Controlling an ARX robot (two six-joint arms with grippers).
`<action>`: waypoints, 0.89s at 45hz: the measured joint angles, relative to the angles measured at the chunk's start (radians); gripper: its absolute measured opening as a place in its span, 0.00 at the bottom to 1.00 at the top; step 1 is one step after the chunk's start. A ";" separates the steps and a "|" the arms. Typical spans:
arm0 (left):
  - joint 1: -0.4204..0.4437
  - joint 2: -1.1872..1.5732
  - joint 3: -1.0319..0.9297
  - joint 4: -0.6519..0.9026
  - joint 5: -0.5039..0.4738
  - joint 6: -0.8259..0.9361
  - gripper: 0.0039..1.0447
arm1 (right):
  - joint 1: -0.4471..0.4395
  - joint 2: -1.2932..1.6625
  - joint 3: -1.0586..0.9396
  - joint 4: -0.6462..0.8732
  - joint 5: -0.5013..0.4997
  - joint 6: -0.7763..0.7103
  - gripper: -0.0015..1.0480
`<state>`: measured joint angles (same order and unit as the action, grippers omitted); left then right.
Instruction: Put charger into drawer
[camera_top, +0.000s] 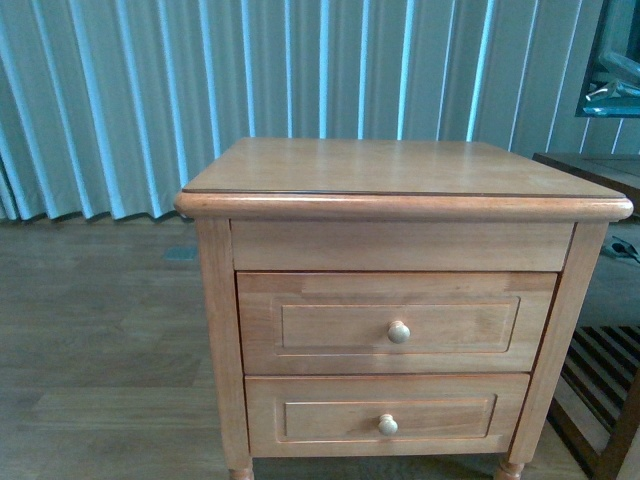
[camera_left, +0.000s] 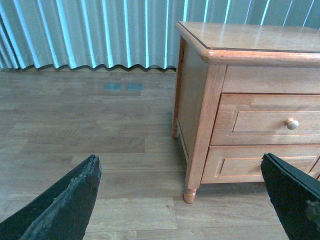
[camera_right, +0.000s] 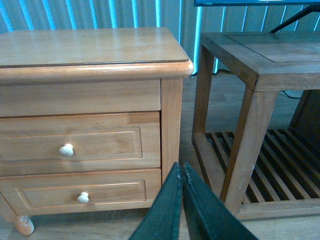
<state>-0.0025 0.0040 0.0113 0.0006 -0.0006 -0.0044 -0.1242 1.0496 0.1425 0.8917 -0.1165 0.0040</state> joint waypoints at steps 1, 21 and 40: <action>0.000 0.000 0.000 0.000 0.000 0.000 0.94 | 0.006 -0.021 -0.009 -0.010 0.006 -0.001 0.01; 0.000 0.000 0.000 0.000 0.000 0.000 0.94 | 0.120 -0.382 -0.134 -0.246 0.116 -0.003 0.02; 0.000 0.000 0.000 0.000 0.000 0.000 0.94 | 0.121 -0.658 -0.138 -0.500 0.116 -0.003 0.02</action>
<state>-0.0025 0.0040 0.0113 0.0006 -0.0006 -0.0048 -0.0036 0.3912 0.0048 0.3916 -0.0010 0.0006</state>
